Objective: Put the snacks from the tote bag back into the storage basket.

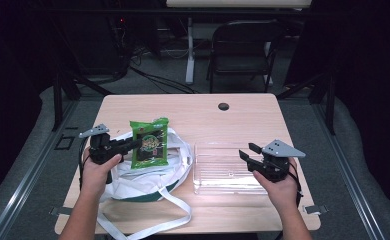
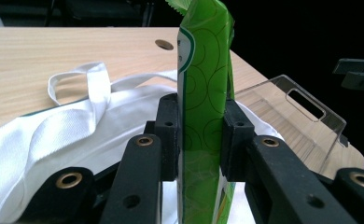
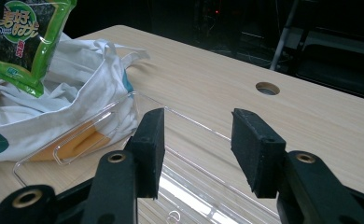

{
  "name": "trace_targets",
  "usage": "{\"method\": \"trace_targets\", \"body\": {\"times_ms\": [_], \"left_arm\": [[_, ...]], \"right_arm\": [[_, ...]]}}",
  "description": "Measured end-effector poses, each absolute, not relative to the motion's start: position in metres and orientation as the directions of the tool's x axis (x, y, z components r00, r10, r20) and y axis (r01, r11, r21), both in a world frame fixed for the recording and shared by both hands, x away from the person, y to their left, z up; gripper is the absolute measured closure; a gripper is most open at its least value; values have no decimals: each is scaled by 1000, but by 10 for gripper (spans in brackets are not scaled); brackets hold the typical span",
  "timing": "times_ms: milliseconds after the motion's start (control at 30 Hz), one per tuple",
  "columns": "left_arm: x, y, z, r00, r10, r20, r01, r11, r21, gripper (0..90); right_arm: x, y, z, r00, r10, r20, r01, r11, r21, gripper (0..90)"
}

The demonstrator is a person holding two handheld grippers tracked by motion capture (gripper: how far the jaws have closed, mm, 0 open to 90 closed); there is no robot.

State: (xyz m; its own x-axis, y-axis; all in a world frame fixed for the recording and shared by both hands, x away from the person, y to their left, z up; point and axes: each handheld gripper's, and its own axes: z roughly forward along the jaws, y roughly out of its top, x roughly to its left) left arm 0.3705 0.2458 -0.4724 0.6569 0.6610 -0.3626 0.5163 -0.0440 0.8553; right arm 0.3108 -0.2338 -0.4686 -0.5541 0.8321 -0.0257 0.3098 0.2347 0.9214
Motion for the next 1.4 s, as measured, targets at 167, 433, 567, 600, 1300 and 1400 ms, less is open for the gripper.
{"method": "trace_targets", "body": {"times_ms": [167,433,567,600,1300,1400], "left_arm": [[369,243,-470,663,658,-356,502,-39,864,730],[366,237,-468,676,651,-345,483,-38,875,731],[365,234,-467,682,646,-343,476,-37,878,731],[365,233,-467,688,641,-342,473,-38,880,731],[356,207,-462,735,600,-315,428,-51,903,731],[355,204,-461,744,590,-314,423,-53,904,731]], "right_arm": [[311,-233,-468,-560,828,-33,308,245,919,562],[310,-230,-468,-576,816,-50,294,264,919,546],[309,-227,-467,-591,805,-59,286,277,917,556],[309,-227,-467,-597,800,-61,286,283,915,571],[320,-201,-439,-744,660,-104,250,419,873,673],[322,-196,-429,-764,635,-112,234,435,869,678]]}}
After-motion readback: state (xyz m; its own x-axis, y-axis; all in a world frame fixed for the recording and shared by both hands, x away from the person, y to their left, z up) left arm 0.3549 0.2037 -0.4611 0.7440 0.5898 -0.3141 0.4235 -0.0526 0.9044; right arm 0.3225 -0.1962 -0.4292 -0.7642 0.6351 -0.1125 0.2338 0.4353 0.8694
